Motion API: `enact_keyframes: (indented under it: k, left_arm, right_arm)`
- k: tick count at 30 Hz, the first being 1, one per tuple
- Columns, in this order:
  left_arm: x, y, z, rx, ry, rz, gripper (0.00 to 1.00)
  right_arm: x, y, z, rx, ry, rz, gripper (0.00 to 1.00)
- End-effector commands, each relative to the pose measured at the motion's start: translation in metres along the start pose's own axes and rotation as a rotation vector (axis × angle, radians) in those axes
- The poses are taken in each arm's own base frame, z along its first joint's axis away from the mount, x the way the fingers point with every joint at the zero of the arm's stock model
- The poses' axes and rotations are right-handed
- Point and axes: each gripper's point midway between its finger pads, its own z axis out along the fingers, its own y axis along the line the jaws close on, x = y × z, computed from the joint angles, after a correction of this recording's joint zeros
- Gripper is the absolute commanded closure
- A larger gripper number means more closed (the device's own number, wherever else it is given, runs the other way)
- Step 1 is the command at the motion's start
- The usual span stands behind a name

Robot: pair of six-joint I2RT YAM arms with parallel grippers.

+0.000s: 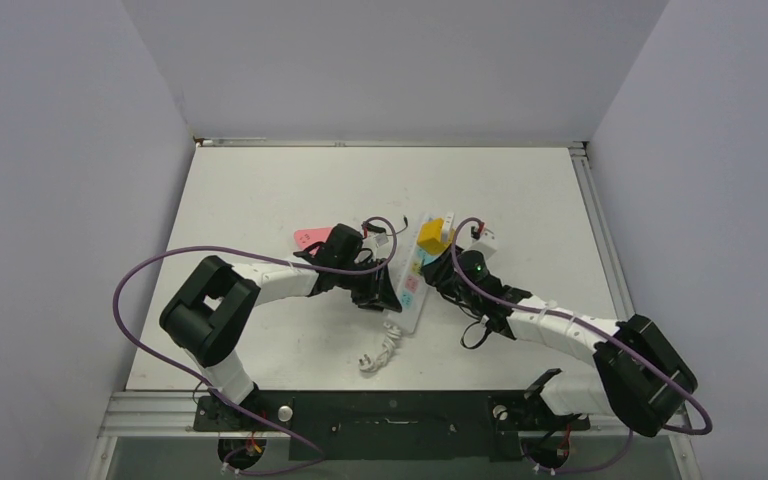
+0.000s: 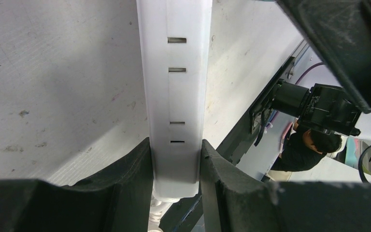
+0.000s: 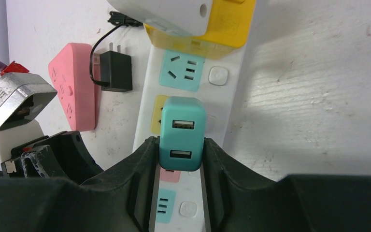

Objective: Pull the plug off the socket

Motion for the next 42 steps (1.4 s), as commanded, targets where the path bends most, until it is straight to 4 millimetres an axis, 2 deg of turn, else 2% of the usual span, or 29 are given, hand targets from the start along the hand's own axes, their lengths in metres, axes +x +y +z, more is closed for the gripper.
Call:
enact_keyframes:
  k: [1, 5, 9, 14, 17, 26, 34, 37, 39, 41, 42]
  left_arm:
    - [-0.014, 0.001, -0.006, -0.013, -0.039, -0.018, 1.00]
    - [-0.015, 0.002, -0.007, -0.015, -0.045, -0.023, 1.00]
    - [-0.015, 0.001, -0.007, -0.006, -0.044, -0.025, 1.00]
    - [-0.014, -0.001, -0.008, 0.000, -0.045, -0.024, 1.00]
    - [-0.013, 0.000, -0.007, -0.001, -0.040, -0.027, 1.00]
    - [-0.014, 0.000, -0.008, -0.006, -0.044, -0.021, 1.00]
    - [-0.014, 0.000, -0.007, -0.007, -0.040, -0.021, 1.00]
    - [-0.014, 0.001, -0.007, -0.007, -0.039, -0.021, 1.00]
    - [-0.014, 0.001, -0.006, -0.008, -0.037, -0.023, 1.00]
    - [-0.014, 0.001, -0.006, -0.008, -0.037, -0.023, 1.00]
    - [-0.014, 0.001, -0.006, -0.009, -0.037, -0.023, 1.00]
  right_arm:
    - [-0.038, 0.011, -0.015, 0.012, -0.125, -0.024, 0.95]
    - [-0.049, 0.005, -0.032, 0.060, -0.147, -0.068, 0.95]
    - [-0.052, -0.023, -0.051, 0.146, -0.135, -0.107, 0.95]
    - [-0.070, -0.056, -0.066, 0.191, -0.162, -0.093, 0.93]
    - [-0.076, -0.074, -0.063, 0.198, -0.125, -0.087, 0.92]
    - [-0.076, -0.094, -0.033, -0.001, 0.018, 0.045, 0.84]
    - [-0.065, -0.119, -0.022, 0.038, 0.076, 0.081, 0.80]
    - [-0.064, -0.136, -0.021, 0.087, 0.075, 0.110, 0.73]
    - [-0.064, -0.142, -0.022, 0.109, 0.071, 0.121, 0.62]
    - [-0.064, -0.146, -0.023, 0.125, 0.068, 0.131, 0.45]
    - [-0.065, -0.148, -0.023, 0.129, 0.067, 0.132, 0.42]
